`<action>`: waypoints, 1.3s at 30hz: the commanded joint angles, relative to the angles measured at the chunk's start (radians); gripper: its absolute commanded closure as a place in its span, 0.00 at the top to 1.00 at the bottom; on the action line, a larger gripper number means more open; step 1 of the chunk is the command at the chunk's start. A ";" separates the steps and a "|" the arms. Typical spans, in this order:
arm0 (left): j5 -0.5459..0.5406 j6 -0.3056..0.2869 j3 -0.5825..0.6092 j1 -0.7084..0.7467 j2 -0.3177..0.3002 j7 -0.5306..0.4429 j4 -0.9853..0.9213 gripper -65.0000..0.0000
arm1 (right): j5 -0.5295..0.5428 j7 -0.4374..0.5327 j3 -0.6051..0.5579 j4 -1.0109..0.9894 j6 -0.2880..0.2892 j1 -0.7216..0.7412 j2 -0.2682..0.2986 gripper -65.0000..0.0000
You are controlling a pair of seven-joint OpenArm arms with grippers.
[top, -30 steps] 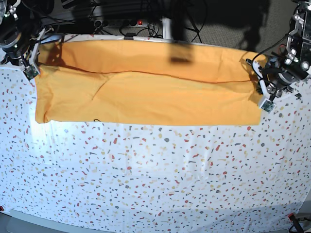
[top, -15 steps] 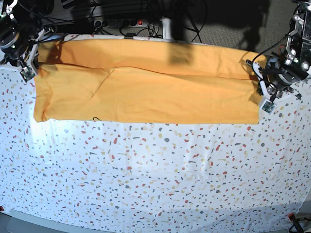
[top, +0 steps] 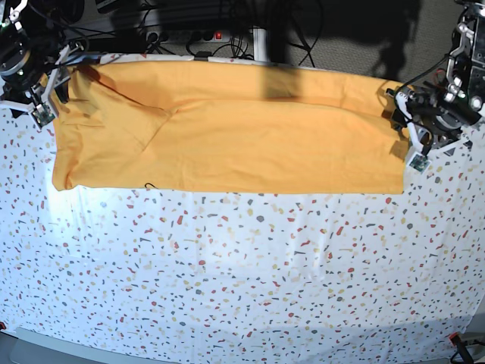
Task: Fold the T-shirt properly
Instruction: 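Open both grippers and press the folded shirt flat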
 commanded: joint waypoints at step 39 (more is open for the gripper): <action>-0.064 0.027 -0.007 -0.027 0.246 -0.302 -0.141 0.56 | 0.120 0.165 -0.224 -0.687 0.003 0.507 -0.199 0.40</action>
